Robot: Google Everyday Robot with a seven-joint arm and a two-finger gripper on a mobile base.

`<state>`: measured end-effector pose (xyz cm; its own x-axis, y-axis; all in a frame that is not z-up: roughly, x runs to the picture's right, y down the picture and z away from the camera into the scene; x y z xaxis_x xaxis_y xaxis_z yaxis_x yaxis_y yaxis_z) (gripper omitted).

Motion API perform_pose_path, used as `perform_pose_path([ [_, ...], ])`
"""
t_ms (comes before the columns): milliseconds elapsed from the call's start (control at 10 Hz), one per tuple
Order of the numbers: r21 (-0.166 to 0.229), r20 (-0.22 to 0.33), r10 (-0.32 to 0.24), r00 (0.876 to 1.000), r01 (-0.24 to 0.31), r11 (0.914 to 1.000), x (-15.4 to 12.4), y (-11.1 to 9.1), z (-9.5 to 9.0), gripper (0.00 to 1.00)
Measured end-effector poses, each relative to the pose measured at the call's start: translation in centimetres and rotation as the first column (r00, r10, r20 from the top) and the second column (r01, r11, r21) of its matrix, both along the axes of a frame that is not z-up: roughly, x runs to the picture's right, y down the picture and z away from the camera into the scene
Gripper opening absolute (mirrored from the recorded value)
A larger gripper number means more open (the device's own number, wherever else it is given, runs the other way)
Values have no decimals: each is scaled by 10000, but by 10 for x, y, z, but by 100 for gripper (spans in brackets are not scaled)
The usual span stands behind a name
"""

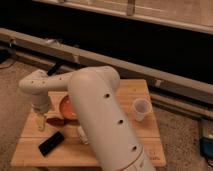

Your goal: Drag the pepper across the table

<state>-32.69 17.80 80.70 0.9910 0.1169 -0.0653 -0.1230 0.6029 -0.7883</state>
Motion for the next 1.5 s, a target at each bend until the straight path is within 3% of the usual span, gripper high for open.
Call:
perform_pose_path([
  [600, 185, 80, -88, 9999, 86, 9998, -9, -3, 17, 80],
  [1000, 95, 126, -402, 9991, 401, 9992, -21, 10, 33, 80],
  [1100, 45, 105, -445, 9990, 444, 9990, -21, 12, 36, 76],
  [1500, -58, 66, -471, 9989, 471, 9989, -22, 16, 39, 37],
])
